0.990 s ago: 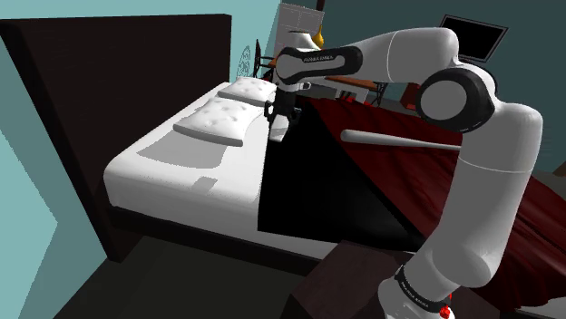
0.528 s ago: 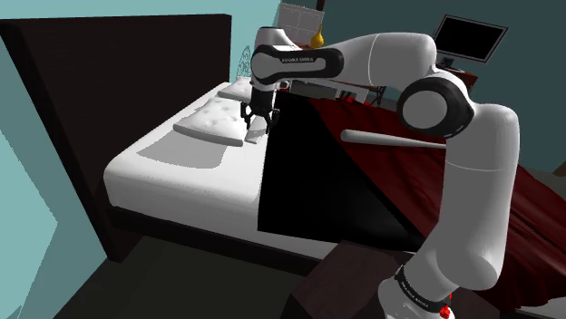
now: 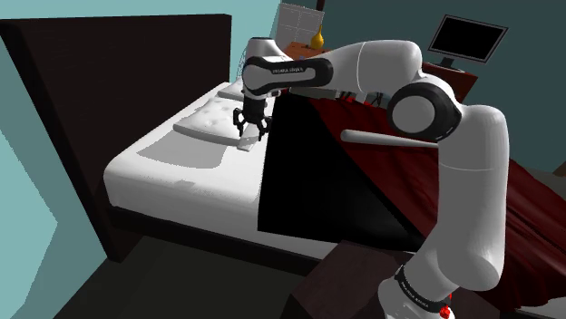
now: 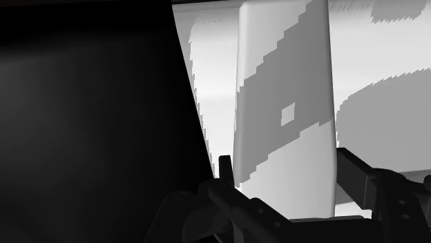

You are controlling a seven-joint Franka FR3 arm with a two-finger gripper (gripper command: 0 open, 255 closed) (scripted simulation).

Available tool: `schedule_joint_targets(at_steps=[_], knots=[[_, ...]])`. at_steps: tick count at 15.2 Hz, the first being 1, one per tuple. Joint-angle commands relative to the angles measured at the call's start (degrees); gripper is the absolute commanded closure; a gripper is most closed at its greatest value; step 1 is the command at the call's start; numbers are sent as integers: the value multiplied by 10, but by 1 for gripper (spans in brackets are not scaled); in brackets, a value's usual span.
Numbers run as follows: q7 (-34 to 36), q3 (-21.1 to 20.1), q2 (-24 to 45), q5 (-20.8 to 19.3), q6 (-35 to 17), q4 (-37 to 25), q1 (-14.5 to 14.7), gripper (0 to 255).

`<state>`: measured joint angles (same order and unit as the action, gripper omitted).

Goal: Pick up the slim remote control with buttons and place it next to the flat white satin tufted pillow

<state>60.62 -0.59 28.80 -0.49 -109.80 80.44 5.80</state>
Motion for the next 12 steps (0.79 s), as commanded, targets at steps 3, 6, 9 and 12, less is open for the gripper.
schedule_joint_targets(at_steps=[3, 6, 9, 12], knots=[[1, 0, 5, 0, -29, 23, 1, 255], [2, 0, 12, 0, -49, 37, 1, 255], [2, 0, 19, 0, -68, 49, 1, 255], [2, 0, 27, -1, -87, 59, 1, 255]])
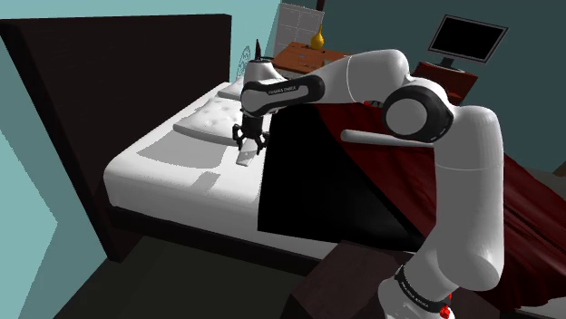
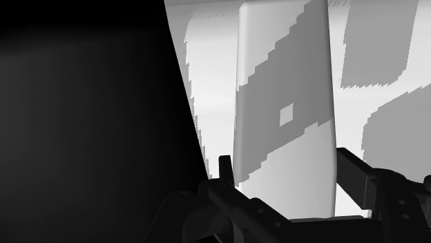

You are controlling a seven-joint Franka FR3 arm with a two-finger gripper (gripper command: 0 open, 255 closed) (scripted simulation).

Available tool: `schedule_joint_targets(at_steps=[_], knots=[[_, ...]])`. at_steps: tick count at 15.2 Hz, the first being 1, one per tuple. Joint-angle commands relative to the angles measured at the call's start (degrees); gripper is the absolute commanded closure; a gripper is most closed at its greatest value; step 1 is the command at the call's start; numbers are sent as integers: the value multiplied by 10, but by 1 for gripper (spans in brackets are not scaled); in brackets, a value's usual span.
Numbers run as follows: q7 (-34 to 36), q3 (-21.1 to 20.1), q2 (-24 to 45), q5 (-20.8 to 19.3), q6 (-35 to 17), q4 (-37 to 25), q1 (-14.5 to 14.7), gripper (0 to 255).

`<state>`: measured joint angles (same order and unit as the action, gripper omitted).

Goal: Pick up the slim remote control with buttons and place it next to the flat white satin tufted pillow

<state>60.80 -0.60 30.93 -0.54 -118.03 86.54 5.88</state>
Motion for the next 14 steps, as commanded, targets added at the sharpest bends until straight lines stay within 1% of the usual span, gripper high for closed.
schedule_joint_targets(at_steps=[1, 14], knots=[[0, 0, 9, 0, -11, 2, 0, 255], [1, 0, 56, -1, -86, 29, 0, 255]])
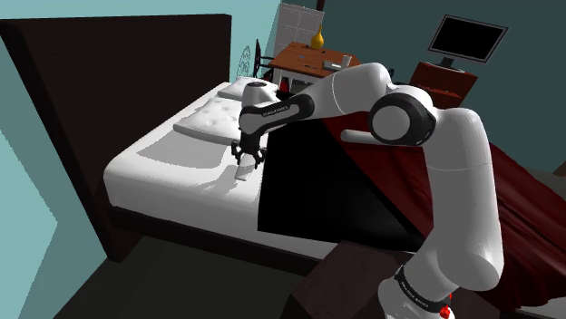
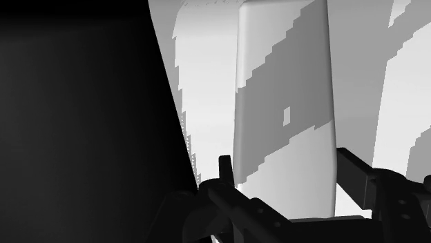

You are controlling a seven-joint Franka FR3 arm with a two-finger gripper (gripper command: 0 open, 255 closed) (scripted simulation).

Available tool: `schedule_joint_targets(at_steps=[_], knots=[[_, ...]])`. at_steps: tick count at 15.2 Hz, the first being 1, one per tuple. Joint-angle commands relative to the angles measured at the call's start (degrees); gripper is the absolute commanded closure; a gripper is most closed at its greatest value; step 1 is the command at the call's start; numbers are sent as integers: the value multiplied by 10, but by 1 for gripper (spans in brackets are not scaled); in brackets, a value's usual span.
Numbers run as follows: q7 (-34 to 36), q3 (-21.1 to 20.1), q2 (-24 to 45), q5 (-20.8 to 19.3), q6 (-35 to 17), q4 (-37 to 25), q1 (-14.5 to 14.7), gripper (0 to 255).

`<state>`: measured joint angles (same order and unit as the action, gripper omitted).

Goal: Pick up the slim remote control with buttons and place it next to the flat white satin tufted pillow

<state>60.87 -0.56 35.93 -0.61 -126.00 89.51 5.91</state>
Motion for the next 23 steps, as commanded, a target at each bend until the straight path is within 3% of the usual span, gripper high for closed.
schedule_joint_targets(at_steps=[1, 7, 8, 13, 17, 23], knots=[[0, 0, 6, 0, -6, 0, 0, 255], [0, 0, 6, 0, -6, 0, 0, 255], [0, 0, 6, 0, -6, 0, 0, 0], [0, 0, 6, 0, -6, 0, 0, 0], [0, 0, -31, 0, 47, -17, 0, 0], [0, 0, -31, 0, 47, -17, 0, 0]])
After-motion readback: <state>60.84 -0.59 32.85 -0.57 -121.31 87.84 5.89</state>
